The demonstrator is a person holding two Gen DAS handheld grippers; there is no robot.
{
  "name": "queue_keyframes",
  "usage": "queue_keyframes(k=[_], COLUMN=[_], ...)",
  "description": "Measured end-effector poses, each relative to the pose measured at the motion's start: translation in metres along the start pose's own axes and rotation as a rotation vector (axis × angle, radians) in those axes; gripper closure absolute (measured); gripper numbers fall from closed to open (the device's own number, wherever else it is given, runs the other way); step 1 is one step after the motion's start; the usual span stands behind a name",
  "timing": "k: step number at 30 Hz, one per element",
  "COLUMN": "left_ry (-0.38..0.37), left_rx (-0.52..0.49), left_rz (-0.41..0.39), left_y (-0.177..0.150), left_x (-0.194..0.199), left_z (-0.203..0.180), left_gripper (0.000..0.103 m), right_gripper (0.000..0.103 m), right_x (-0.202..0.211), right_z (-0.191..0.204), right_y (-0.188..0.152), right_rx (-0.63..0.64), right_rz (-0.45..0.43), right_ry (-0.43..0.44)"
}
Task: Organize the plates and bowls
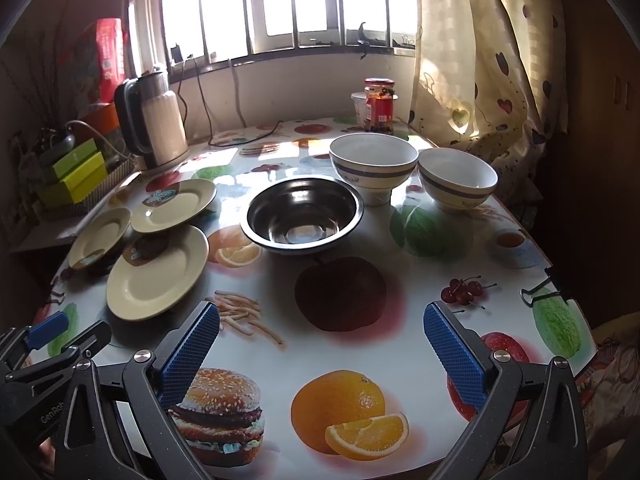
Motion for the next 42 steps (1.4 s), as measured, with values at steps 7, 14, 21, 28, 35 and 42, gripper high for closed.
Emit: queue_keyframes(k=[7, 14, 21, 28, 35, 42], left_ry=[0.0, 0.001, -0.003, -0.02, -0.017, -0.044], left_rx=[0.001, 0.001, 0.011, 0.06, 0.065, 0.105], left_rz=[0.001, 0.001, -0.003, -0.003, 0.0, 0.026], left_y=[0.0, 0.0, 0.003, 0.019, 0.049, 0.079], left_x=[-0.001, -0.001, -0.003, -0.011, -0.028, -0.045], left_z=[0.0, 0.0, 0.005, 0.029, 0.054, 0.077], left_gripper=[0.037, 0.037, 0.037, 0.037, 0.037, 0.037], right_gripper=[0.0, 0.0, 0.0, 0.0, 0.0, 0.0], right_x=[-0.002, -0.002, -0.003, -0.007, -0.021, -0.048], right_z=[0.0, 0.0, 0.002, 0.011, 0.031, 0.05], right_y=[-0.001, 0.0, 0.0, 0.021, 0.058, 0.091], right_rx=[-0.001, 0.001, 0.001, 0.027, 0.072, 0.076], right_rz=[0.002, 0.002, -0.015, -0.055, -0.072, -0.037], right_ry=[-0.001, -0.001, 0.022, 0.108, 0.189, 0.238])
Point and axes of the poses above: each gripper's, at about its wrist camera, not at the fingertips, and x roughly against the way its jaws point, z to its left, y to its top, the point moved 6 cm from there along -x, roughly the way its jaws point, and after that the axes turned 4 degrees about y, right-handed, at the moved point
